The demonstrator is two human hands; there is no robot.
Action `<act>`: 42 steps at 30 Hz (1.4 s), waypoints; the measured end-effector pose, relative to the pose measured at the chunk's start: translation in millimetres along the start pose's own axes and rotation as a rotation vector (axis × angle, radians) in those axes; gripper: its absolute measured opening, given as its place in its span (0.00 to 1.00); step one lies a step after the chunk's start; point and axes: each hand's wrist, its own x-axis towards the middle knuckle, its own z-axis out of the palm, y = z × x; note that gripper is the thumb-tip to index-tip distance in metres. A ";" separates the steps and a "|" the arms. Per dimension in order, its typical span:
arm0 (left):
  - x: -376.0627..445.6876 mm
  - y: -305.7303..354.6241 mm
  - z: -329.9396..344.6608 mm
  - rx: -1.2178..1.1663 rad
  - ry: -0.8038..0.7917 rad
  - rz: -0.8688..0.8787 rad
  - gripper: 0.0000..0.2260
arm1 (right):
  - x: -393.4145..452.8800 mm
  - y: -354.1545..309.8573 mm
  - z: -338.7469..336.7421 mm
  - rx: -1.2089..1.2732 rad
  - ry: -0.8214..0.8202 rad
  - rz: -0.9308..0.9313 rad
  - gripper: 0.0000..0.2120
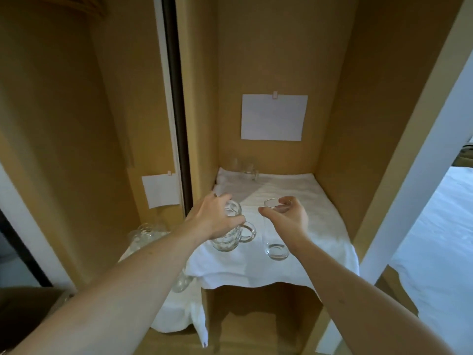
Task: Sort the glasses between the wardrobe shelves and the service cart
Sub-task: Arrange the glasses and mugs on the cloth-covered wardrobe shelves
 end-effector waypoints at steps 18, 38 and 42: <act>226.4 28.5 88.7 0.020 -0.163 0.142 0.36 | 194.0 48.2 3.3 -0.034 0.153 0.081 0.31; 355.0 2.7 140.3 -0.014 -0.255 0.052 0.34 | 344.7 79.0 69.9 -0.163 0.102 0.034 0.37; 370.2 0.7 155.8 0.042 -0.317 -0.049 0.37 | 363.7 89.8 63.8 -0.095 0.144 0.060 0.38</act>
